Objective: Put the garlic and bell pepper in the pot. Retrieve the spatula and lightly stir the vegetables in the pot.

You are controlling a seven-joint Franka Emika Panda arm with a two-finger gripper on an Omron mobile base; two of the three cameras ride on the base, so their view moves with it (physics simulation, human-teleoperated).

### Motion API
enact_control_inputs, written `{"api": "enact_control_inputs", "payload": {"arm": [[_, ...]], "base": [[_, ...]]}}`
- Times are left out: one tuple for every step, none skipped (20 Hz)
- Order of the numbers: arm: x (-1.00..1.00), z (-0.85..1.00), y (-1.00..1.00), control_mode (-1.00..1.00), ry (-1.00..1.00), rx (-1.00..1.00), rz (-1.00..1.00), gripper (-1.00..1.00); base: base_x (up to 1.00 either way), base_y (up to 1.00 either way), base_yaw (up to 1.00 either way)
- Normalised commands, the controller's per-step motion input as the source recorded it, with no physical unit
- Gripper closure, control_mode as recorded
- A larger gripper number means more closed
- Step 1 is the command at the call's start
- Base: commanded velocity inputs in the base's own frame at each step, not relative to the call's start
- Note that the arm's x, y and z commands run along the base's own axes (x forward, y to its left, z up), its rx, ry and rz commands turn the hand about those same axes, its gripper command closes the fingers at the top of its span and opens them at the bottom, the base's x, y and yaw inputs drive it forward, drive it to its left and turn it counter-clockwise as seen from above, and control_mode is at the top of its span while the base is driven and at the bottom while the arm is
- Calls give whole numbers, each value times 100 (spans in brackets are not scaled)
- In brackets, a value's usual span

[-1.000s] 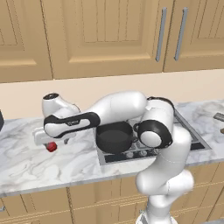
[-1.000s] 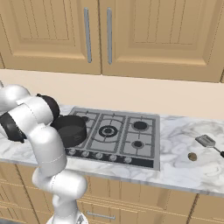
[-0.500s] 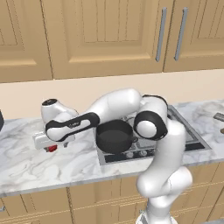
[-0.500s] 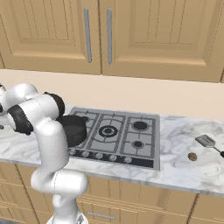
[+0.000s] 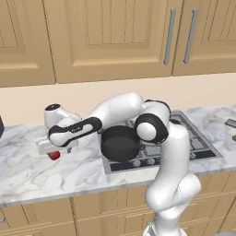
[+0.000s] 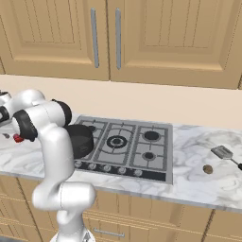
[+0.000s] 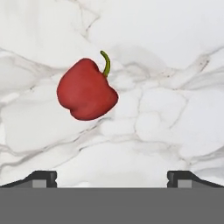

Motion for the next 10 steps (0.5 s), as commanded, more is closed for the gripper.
{"api": "enact_control_inputs", "payload": {"arm": [[19,0,0,-100,0,0,-1,-100],[19,0,0,-100,0,0,-1,-100],[21,0,0,-100,0,0,-2,-100],[24,0,2,-100,0,0,-3,-100],[26,0,4,-100,0,0,-3,-100],[29,0,6,-100,0,0,-3,-100],[25,0,6,-100,0,0,-3,-100],[22,0,3,-100,0,0,-2,-100],[18,-1,2,-100,0,0,-2,-100],[16,-2,3,-100,1,0,-1,-100]], "base": [[0,0,0],[0,0,0],[0,0,0],[0,0,0],[0,0,0],[0,0,0],[0,0,0],[0,0,0],[0,0,0],[0,0,0]]}}
